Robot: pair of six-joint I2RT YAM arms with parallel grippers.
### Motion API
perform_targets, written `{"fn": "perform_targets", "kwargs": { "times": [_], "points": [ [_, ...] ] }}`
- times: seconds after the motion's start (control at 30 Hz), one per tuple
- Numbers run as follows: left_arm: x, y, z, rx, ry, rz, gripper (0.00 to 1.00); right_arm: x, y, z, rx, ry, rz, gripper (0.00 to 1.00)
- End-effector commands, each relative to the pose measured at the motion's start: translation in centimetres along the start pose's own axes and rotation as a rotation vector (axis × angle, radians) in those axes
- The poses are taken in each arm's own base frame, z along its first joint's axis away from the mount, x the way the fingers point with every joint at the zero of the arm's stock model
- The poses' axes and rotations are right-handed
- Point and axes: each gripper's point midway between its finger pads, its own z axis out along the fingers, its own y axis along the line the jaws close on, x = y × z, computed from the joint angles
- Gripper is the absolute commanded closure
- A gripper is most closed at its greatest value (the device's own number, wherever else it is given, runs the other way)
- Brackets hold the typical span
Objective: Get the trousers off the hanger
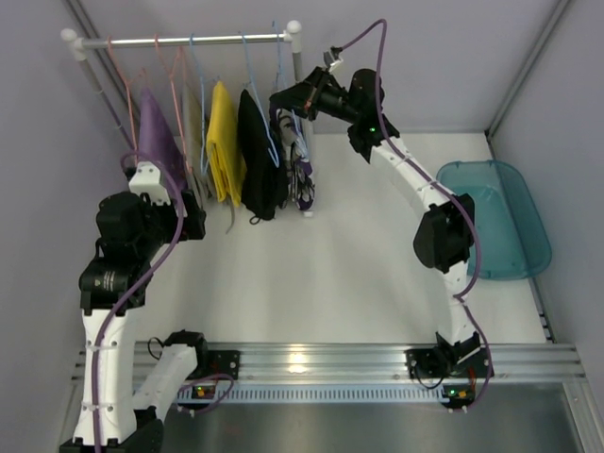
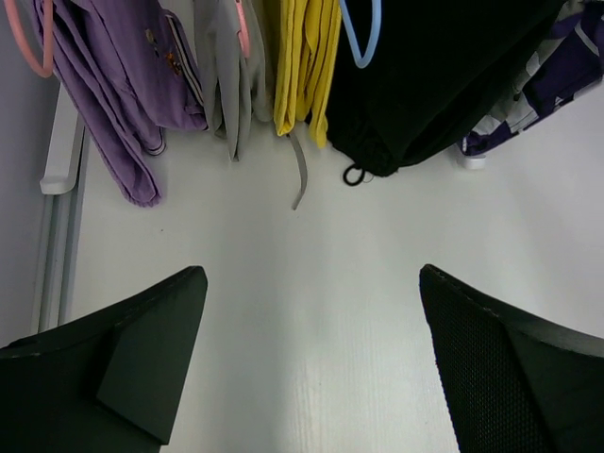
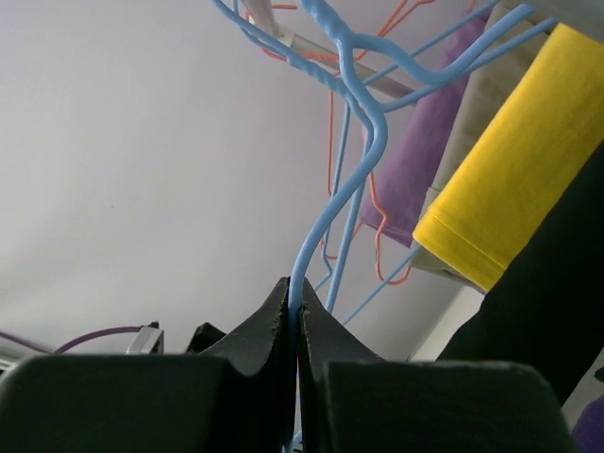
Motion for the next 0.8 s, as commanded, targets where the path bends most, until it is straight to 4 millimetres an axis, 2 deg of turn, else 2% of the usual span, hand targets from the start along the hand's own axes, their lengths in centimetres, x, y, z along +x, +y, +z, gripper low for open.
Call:
{"fn": "perform_targets", "kwargs": {
  "times": [0.0,0.2,0.33,0.37,0.4,0.43,0.47,0.5,0.57,0.6,0.63,0.67,0.77],
  "points": [
    [-1.9,-0.6,0.2,0.028,-0.083,-0.026,0.01,-2.9,14.0,-2.5,-0.356,-0.108,-0.317,1.00],
    [-2.5,-0.7,0.5,0.031,-0.086,-0.044,0.01,-2.6,17.7,-4.2,-0.417,-0.115,-0.370,1.00],
    [-3.0,-1.1,0.5,0.046,-0.093,-0.067,0.01,-1.7,19.0,-5.6,-0.419,-0.106,-0.375,1.00],
    [-3.3,-1.1,0.4,0.049,-0.097,-0.071,0.01,-1.3,18.0,-5.6,-0.396,-0.096,-0.356,1.00],
    [-3.5,-1.2,0.4,0.049,-0.102,-0.075,0.01,-0.8,19.4,-6.5,-0.410,-0.092,-0.370,1.00],
    [-3.6,-1.3,0.4,0.056,-0.104,-0.084,0.01,-0.6,19.4,-6.7,-0.407,-0.084,-0.365,1.00],
    [-3.8,-1.5,0.4,0.063,-0.107,-0.089,0.01,-0.2,18.6,-6.8,-0.386,-0.073,-0.347,1.00],
    [-3.9,-1.6,0.3,0.069,-0.111,-0.095,0.01,0.2,19.9,-7.6,-0.398,-0.070,-0.362,1.00],
    [-4.3,-2.2,0.1,0.100,-0.128,-0.109,0.01,0.9,19.6,-8.0,-0.388,-0.054,-0.360,1.00],
    [-4.2,-2.4,0.2,0.111,-0.129,-0.113,0.01,1.3,20.7,-8.7,-0.403,-0.045,-0.385,1.00],
    [-4.5,-2.7,0.0,0.127,-0.148,-0.120,0.01,1.6,20.5,-8.8,-0.397,-0.039,-0.383,1.00],
    [-4.6,-2.8,-0.1,0.135,-0.157,-0.122,0.01,1.9,21.5,-9.5,-0.409,-0.037,-0.398,1.00],
    [-5.2,-3.5,-0.4,0.171,-0.179,-0.132,0.01,2.7,22.7,-10.6,-0.418,-0.027,-0.409,1.00]
  ]
}}
